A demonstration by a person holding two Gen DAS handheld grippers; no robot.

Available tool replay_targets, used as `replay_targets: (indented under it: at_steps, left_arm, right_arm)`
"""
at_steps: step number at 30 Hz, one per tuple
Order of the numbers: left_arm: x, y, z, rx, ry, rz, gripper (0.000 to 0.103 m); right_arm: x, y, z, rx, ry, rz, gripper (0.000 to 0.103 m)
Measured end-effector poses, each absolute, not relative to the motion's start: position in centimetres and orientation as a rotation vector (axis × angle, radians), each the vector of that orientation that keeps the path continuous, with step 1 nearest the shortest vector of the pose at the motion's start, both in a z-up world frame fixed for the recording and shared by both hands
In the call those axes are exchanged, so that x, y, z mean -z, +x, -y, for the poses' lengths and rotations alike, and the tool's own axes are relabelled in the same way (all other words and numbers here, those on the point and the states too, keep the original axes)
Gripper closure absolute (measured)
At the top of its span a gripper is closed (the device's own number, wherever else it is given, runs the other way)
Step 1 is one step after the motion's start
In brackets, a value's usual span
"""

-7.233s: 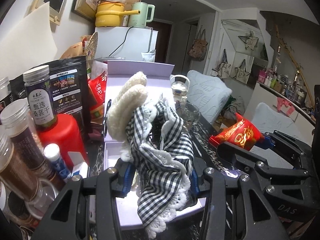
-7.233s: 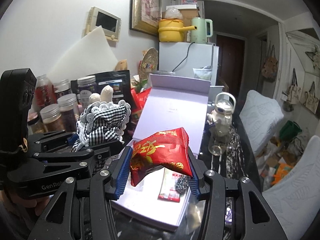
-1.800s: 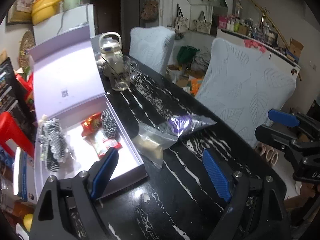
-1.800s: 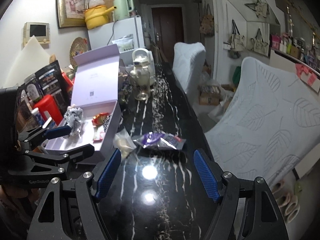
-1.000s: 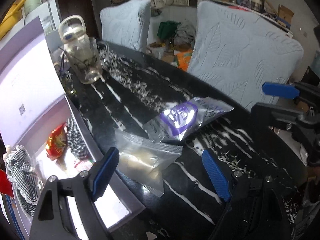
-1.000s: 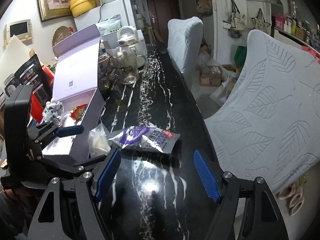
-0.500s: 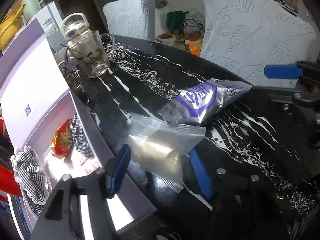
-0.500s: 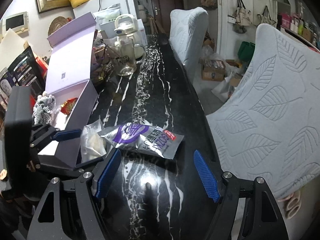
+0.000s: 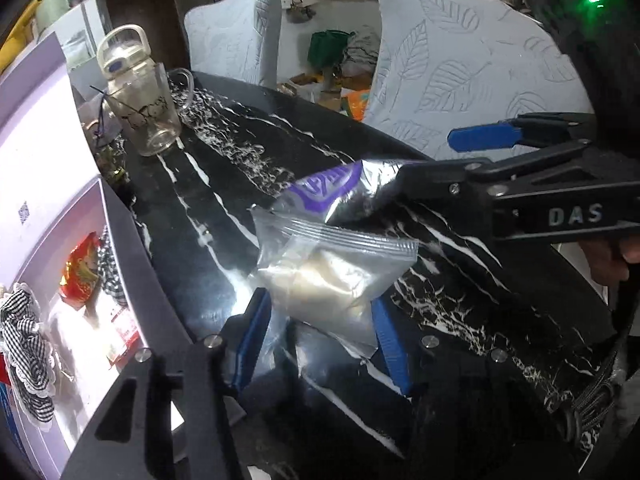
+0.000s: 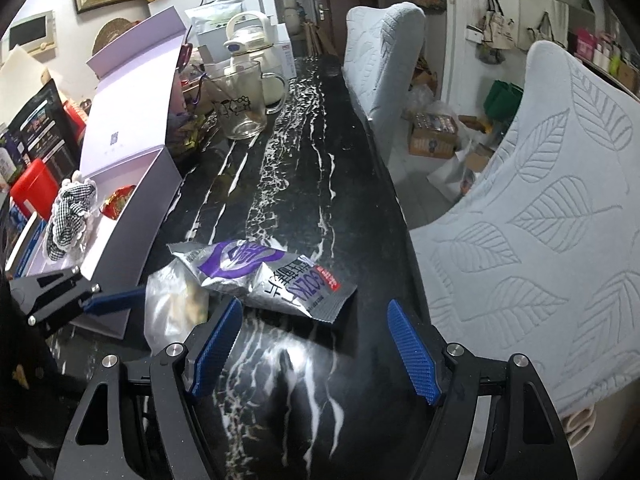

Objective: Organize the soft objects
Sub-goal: 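Grasp the clear zip bag with left gripper while right grasps the silver-purple packet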

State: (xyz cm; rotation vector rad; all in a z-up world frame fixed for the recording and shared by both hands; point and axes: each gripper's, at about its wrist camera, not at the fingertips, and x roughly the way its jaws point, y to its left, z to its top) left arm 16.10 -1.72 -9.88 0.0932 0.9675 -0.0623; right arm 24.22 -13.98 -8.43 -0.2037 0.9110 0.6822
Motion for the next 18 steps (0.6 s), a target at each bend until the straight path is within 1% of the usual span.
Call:
replay_targets:
  at_steps: [5, 8, 14, 16, 18]
  left_arm:
    - [9.7, 16.3, 1.6, 0.066, 0.053, -0.952, 0.051]
    - [9.9, 16.6, 1.6, 0.080, 0.038, -0.962, 0.051]
    - [10.4, 17.2, 1.9, 0.099, 0.028, -0.976, 0.051]
    - [10.5, 17.3, 1.9, 0.104, 0.023, -0.979, 0.051]
    - [10.5, 17.5, 1.8, 0.114, 0.009, -0.980, 0.051]
  right_arm:
    - [8.9, 25.0, 13.1, -0.731, -0.249, -0.904, 0.027]
    - [9.1, 25.3, 12.3, -0.779, -0.277, -0.892, 0.022]
    - [10.0, 26.2, 10.5, -0.843, -0.340, -0.889, 0.022]
    - [10.5, 26.4, 10.2, -0.870, -0.337, -0.903, 0.026]
    - [11.0, 26.8, 10.1, -0.870, -0.331, -0.929, 0.041]
